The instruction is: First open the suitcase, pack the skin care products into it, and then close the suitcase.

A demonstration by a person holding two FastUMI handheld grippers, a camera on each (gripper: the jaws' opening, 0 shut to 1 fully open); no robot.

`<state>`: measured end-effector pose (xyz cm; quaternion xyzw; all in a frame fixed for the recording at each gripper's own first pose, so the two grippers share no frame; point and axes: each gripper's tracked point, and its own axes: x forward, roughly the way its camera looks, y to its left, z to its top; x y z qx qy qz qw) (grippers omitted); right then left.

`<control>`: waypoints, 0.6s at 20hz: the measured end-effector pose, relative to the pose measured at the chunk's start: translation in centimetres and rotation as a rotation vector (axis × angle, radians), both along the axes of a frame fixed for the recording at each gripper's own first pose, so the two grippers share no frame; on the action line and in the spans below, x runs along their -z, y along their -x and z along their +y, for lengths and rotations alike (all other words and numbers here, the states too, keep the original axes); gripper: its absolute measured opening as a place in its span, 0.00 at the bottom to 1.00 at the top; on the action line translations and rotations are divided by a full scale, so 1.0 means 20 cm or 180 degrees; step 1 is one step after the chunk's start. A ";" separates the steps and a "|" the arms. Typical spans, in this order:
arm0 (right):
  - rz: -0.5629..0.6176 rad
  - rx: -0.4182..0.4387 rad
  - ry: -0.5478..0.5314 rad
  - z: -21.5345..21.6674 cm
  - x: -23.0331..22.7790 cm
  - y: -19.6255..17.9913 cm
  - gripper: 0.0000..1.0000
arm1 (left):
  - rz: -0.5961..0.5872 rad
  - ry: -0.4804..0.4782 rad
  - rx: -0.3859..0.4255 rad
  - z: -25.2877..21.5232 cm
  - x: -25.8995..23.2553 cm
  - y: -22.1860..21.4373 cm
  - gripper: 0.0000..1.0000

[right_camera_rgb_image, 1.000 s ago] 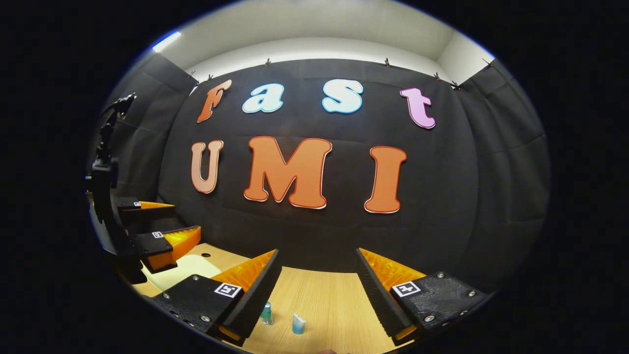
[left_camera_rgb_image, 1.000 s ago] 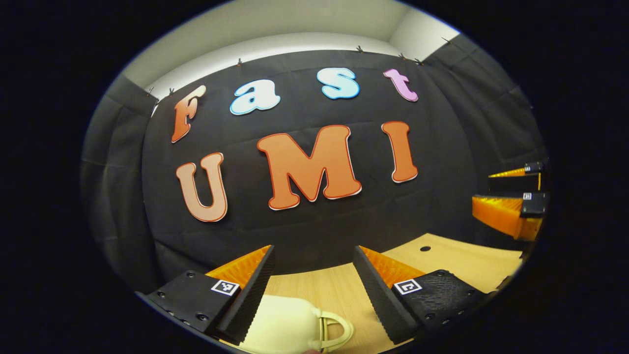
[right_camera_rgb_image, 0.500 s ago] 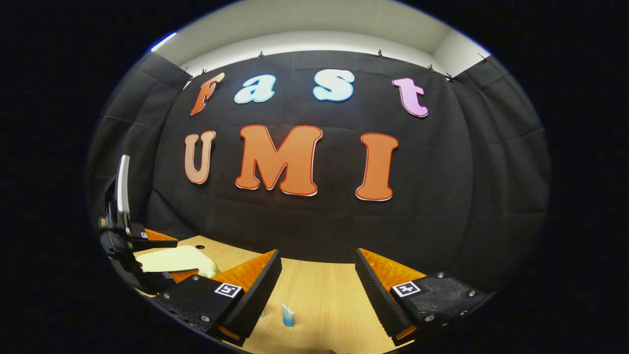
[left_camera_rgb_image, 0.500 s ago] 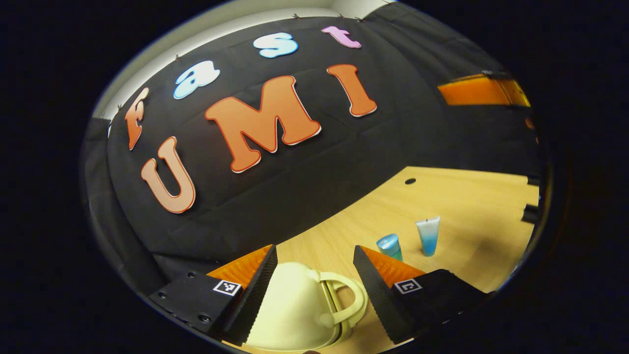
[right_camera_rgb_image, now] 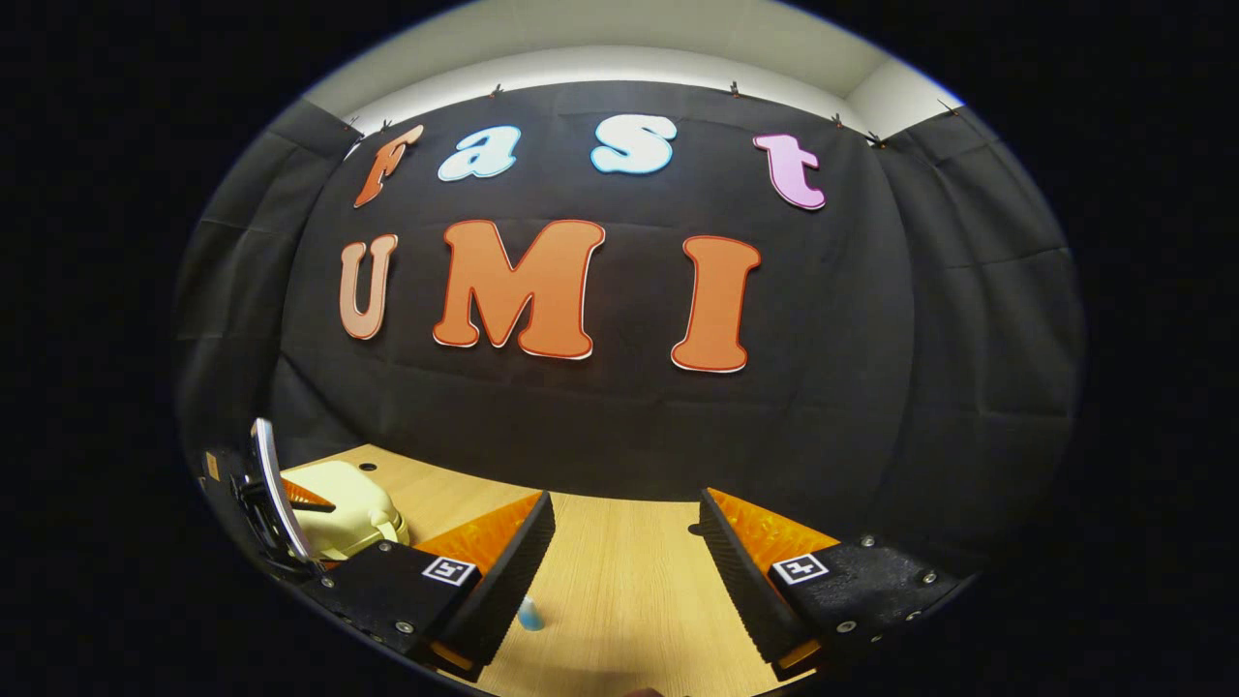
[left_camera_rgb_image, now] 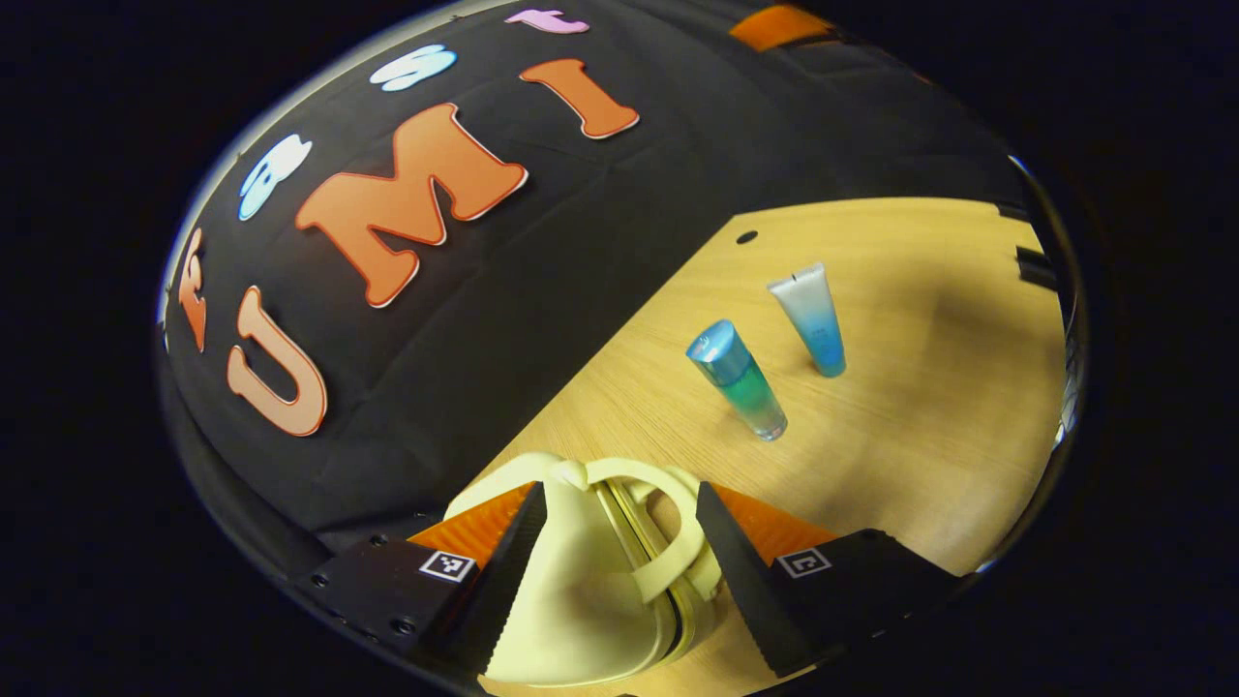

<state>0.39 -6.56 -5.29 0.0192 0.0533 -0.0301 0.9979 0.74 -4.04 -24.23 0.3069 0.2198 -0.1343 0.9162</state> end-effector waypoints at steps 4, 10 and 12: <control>0.0024 -0.0004 0.0004 -0.01 0.03 -0.03 0.95 | 0.0127 -0.0325 0.0060 0.00 0.14 0.01 0.97; 0.0041 -0.0035 -0.0039 0.03 0.05 -0.06 0.95 | 0.0168 -0.0907 0.0140 0.04 0.27 -0.04 0.83; 0.0038 -0.0046 -0.0046 0.04 0.05 -0.07 0.96 | 0.0161 -0.1130 0.0169 0.06 0.30 -0.03 0.73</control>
